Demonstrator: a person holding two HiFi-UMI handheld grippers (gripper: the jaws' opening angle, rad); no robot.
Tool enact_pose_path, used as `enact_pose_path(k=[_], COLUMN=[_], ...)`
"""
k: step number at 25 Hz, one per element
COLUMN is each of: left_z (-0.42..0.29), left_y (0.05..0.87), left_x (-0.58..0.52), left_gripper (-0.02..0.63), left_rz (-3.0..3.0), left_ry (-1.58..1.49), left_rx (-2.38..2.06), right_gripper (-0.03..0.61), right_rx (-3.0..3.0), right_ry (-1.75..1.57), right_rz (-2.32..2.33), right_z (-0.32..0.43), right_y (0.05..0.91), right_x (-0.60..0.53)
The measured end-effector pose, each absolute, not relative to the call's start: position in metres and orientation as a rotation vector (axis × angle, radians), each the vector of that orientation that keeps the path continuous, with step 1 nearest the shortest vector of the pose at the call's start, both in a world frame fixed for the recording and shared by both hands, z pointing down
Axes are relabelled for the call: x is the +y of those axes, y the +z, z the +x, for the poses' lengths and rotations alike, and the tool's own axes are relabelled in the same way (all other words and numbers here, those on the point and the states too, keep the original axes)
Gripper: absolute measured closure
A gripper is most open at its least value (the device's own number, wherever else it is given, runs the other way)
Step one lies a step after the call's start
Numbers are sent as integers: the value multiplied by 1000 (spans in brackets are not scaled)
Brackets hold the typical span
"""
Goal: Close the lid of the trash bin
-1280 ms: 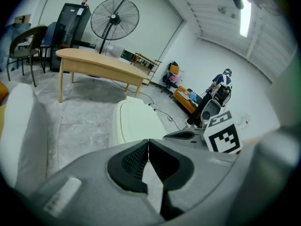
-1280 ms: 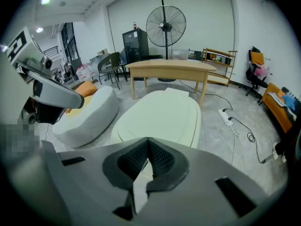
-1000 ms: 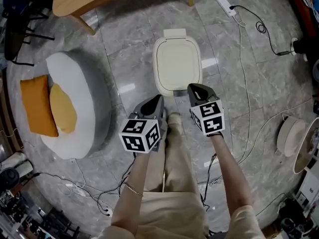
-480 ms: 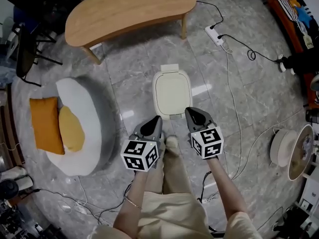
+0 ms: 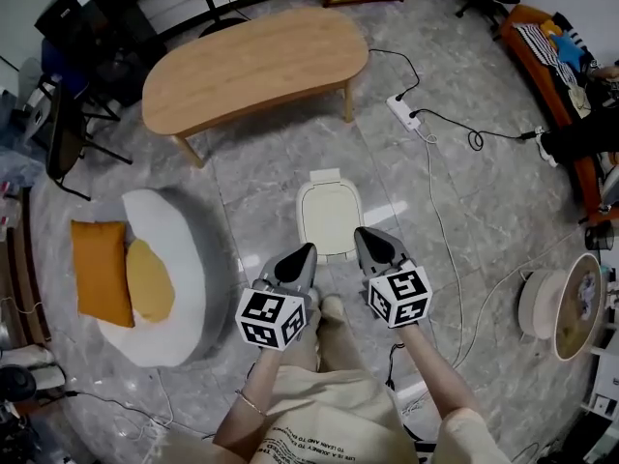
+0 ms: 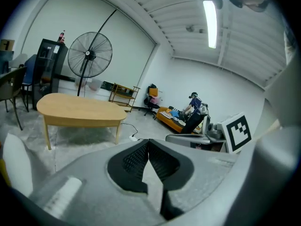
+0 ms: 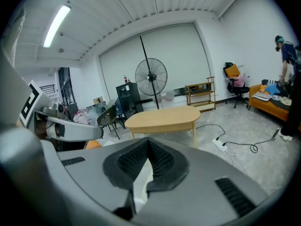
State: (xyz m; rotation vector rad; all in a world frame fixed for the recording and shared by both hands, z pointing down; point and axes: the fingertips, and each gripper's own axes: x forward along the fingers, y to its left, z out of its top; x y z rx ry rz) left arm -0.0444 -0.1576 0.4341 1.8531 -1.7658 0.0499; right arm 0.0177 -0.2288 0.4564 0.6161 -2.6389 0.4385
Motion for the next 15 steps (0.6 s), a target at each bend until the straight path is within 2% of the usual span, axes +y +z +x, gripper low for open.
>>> enact_pose_path(k=[15], left_z=[-69], left_y=[315], left_x=[-175], left_gripper=[591], left_rz=[2052], left_ry=[-9], left_rx=[-1908], right_gripper=[574], right_rx=[-2884], right_ry=[358], right_rz=[678], right_z=[27], right_y=[323], right_x=[-254])
